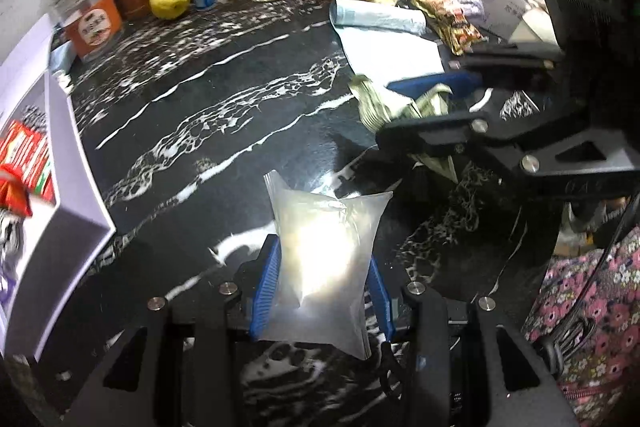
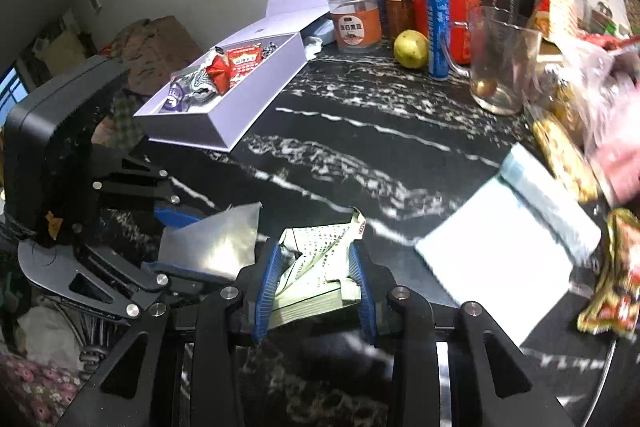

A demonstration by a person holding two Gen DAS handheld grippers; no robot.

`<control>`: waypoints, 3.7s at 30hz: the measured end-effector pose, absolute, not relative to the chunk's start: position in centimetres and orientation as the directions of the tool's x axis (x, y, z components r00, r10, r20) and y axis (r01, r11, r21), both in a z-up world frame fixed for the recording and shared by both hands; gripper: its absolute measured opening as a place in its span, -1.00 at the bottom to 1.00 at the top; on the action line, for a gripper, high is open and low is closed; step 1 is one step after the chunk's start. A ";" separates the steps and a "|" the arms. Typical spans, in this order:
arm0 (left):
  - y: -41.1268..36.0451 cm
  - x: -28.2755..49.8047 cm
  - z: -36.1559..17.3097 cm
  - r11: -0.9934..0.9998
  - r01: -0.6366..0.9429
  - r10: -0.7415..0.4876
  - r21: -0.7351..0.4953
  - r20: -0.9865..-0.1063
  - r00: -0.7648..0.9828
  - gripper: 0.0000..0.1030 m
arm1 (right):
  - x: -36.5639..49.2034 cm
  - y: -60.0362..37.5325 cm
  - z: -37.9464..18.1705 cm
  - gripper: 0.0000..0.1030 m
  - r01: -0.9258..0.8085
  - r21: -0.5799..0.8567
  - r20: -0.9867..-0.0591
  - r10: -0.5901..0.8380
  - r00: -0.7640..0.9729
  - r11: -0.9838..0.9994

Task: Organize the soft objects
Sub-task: 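Carry the zip bag with the left tool while the right tool carries the packet toward the box, then lower the zip bag into the box with the left tool while the right tool lowers the packet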

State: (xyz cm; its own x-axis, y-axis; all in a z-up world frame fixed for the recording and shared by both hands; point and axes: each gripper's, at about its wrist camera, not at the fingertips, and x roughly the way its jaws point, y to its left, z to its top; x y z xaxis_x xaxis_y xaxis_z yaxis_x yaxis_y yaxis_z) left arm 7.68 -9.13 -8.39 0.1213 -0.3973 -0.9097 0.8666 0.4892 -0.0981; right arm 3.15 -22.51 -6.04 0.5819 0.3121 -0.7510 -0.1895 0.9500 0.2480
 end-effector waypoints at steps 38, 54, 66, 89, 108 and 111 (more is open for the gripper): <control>2.0 2.1 -2.4 0.920 0.357 -0.365 -0.158 -0.674 0.642 -0.19 | 1.6 -14.9 -2.5 -0.32 -0.404 0.286 -0.618 0.489 0.615 0.869; 5.2 7.4 3.6 0.953 0.262 -0.300 -0.150 -0.568 0.766 -0.19 | 7.7 -12.3 2.2 -0.32 -0.485 0.287 -0.520 0.560 0.645 0.826; 5.9 12.9 6.5 0.959 0.258 -0.281 -0.115 -0.492 0.824 -0.19 | 13.9 -10.1 4.7 -0.32 -0.548 0.233 -0.469 0.587 0.660 0.803; 7.4 24.2 2.8 0.978 0.204 -0.196 -0.049 -0.552 0.811 -0.19 | 25.8 -8.7 2.6 -0.32 -0.523 0.214 -0.487 0.554 0.676 0.825; 7.3 30.3 -3.2 0.985 0.174 -0.135 -0.016 -0.701 0.700 -0.19 | 29.5 -8.8 -0.6 -0.32 -0.496 0.232 -0.565 0.531 0.632 0.837; 7.3 31.0 -3.9 0.985 0.170 -0.121 -0.003 -0.712 0.691 -0.19 | 29.9 -8.6 -0.9 -0.32 -0.496 0.227 -0.577 0.526 0.625 0.838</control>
